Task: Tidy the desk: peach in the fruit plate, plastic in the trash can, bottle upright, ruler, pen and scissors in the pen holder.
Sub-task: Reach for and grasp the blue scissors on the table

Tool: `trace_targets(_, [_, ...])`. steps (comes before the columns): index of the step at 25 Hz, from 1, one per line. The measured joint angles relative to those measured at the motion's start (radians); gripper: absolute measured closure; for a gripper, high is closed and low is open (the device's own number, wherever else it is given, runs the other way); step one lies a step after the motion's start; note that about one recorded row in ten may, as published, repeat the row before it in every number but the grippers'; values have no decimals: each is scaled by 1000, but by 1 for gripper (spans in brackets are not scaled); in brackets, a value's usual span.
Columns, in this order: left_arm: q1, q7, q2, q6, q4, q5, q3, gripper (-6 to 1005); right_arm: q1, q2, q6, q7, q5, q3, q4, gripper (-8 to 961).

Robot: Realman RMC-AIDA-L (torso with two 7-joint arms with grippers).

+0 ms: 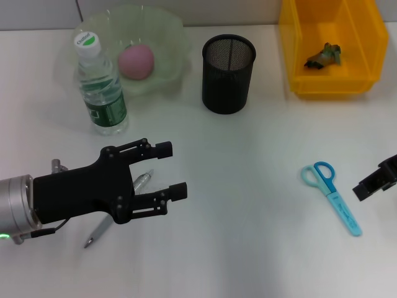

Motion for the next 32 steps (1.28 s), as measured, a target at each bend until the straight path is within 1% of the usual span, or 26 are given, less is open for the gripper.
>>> trace_targets(1, [0, 0, 0, 0, 0, 0, 0, 214, 0, 0, 0, 0, 0, 0, 0, 380])
trace_targets(2, [0, 0, 0, -2, 0, 0, 0, 214, 0, -1, 28, 0, -1, -3, 35, 380])
trace_targets(3, [0, 0, 0, -3, 0, 0, 0, 214, 0, -1, 28, 0, -1, -3, 35, 380])
trace_targets(6, [1, 0, 1, -8, 0, 0, 2, 213, 7, -2, 66, -4, -9, -5, 91, 380])
trace_targets(7, [2, 1, 1, -5, 0, 0, 20, 213, 14, -2, 91, -6, -22, -10, 117, 381])
trace_targets(8, [2, 1, 1, -5, 0, 0, 20, 213, 14, -2, 91, -6, -22, -10, 117, 381])
trace_targets(9, [2, 3, 2, -3, 0, 0, 33, 213, 19, -2, 119, -6, -31, -26, 129, 381])
trace_targets(11, [2, 9, 2, 1, 0, 0, 58, 213, 22, -2, 126, -6, -32, -34, 132, 381])
trace_targets(13, [0, 13, 0, 4, 0, 1, 79, 213, 36, -1, 148, 0, -32, -67, 155, 381])
trace_targets(21, [-10, 13, -1, 6, 0, 1, 139, 213, 60, 0, 169, -1, -32, -71, 216, 381])
trace_targets(32, [-15, 14, -1, -10, 0, -5, 136, 213, 73, 1, 190, -6, -32, -74, 238, 382])
